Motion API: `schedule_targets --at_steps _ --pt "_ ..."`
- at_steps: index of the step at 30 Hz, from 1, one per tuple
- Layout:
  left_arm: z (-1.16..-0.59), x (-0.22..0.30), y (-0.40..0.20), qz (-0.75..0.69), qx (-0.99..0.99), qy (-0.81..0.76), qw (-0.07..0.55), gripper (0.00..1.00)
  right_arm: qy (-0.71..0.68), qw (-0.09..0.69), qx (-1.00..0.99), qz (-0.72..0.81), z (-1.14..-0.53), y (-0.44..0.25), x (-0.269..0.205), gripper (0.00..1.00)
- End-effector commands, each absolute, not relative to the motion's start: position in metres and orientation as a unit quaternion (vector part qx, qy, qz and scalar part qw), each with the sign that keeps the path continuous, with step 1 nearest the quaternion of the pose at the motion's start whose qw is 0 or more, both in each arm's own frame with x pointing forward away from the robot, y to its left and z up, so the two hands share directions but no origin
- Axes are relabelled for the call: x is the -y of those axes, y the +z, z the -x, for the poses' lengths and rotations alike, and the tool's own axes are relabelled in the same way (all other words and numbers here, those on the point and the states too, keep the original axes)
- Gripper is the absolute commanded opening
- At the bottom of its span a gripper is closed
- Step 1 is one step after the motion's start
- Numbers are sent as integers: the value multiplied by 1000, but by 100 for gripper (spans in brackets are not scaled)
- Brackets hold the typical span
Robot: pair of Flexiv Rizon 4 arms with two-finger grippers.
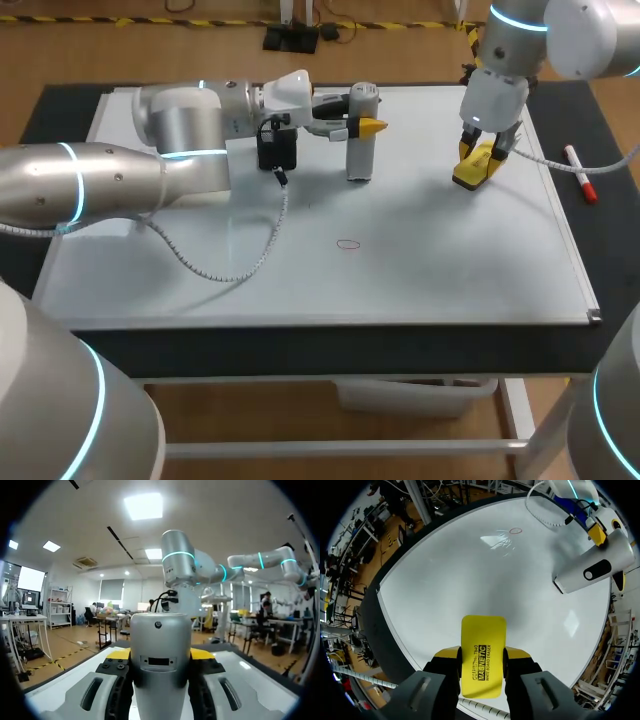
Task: Pick up the inspection probe, press it on each red-marked spot on the whiteboard one by one, put down the probe, pick up the eraser, and wipe off all the red marks.
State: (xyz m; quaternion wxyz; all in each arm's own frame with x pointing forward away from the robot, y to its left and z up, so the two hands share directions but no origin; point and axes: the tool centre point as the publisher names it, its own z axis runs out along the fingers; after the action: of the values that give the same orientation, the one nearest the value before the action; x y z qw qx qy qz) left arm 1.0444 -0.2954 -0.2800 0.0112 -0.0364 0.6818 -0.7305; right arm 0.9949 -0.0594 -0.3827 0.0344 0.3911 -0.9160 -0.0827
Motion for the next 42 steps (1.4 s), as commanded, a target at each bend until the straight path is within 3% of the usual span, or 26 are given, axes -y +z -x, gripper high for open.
schedule_targets --at_steps 1,42 --pt "-1046 296 -282 35 -682 -731 11 0 -81 36 916 -392 -996 -382 60 0" --pt "-1036 284 -260 28 -687 -726 15 0 -81 36 916 -392 -996 -382 60 0"
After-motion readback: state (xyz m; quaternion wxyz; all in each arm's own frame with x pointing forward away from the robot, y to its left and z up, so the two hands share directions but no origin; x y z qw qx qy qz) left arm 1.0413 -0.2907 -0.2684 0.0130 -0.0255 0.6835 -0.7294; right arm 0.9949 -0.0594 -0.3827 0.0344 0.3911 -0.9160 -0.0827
